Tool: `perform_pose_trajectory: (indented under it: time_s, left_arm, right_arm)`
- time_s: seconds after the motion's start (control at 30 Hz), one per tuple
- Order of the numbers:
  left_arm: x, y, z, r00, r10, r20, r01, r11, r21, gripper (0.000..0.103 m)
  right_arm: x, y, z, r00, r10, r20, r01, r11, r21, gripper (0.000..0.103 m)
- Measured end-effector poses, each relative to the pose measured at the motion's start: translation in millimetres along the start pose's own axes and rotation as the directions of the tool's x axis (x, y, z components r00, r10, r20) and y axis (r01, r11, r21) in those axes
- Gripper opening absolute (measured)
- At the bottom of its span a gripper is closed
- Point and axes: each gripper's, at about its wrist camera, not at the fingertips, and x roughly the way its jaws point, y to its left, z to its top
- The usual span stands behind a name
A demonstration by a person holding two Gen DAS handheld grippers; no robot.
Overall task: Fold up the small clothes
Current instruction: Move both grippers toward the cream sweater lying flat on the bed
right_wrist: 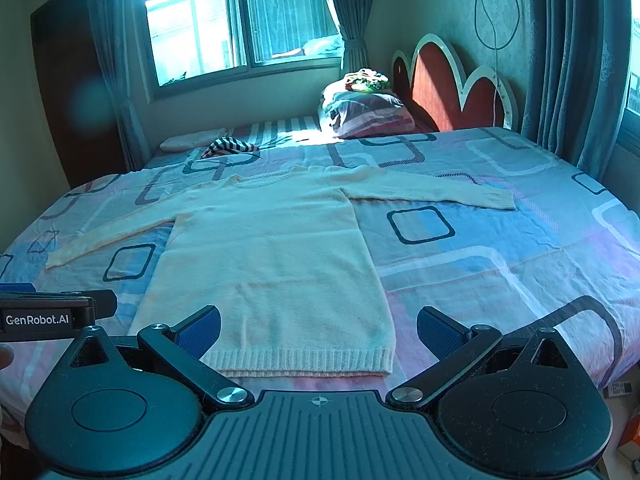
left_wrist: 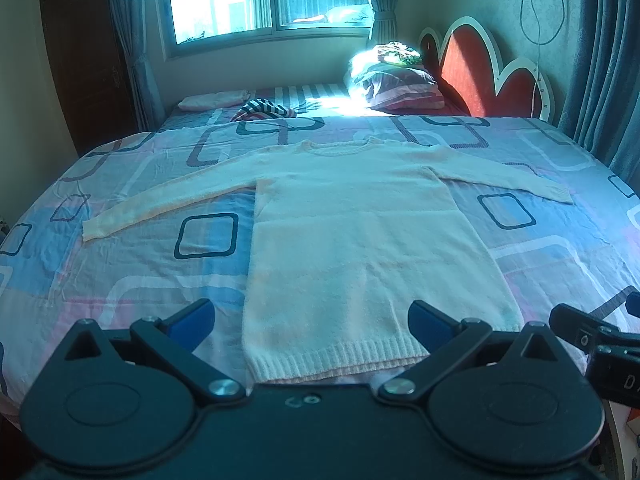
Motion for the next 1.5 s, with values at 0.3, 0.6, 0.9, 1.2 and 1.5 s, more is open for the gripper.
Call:
perform_pose_trajectory:
  time_s: [0.3,0.6,0.9,1.2,1.5]
  left_arm:
    - [5.0,0.8,3.5,1.000,0.002,0.003,-0.002,1.000,0.008,0.102]
    - [13.0,5.0,9.4,1.000,0.006,0.001,-0.006,1.000,0.007,0.102]
    - [34.7,6.2,22.0,1.000,0.016,-0.014,-0.016,1.000,0.000,0.102]
    - [65.0,3.0,38.2,0.999,0.033,-0.032,-0.033,0.999,0.002,0.102]
    - [109.3,-5.9,61.3,0.997,0.042,-0.066,-0.043,0.999,-0.008,0.102]
  right_arm:
    - [4.5,0.9,0.2,1.000,-0.003,-0.003,0.003,1.000,0.001,0.103]
    - [16.3,-0.7,4.8,1.000,-0.021,-0.011,0.021,1.000,0.000,0.103]
    - [35.7,-7.5,14.7,0.999,-0.039,-0.021,0.039,0.999,0.006,0.103]
    - [64.8,-16.7,31.6,0.998,-0.052,-0.034,0.052,0.999,0.010,0.103]
    - [109.1,-37.2,54.0,0.995,-0.083,-0.055,0.084,0.996,0.025,0.103]
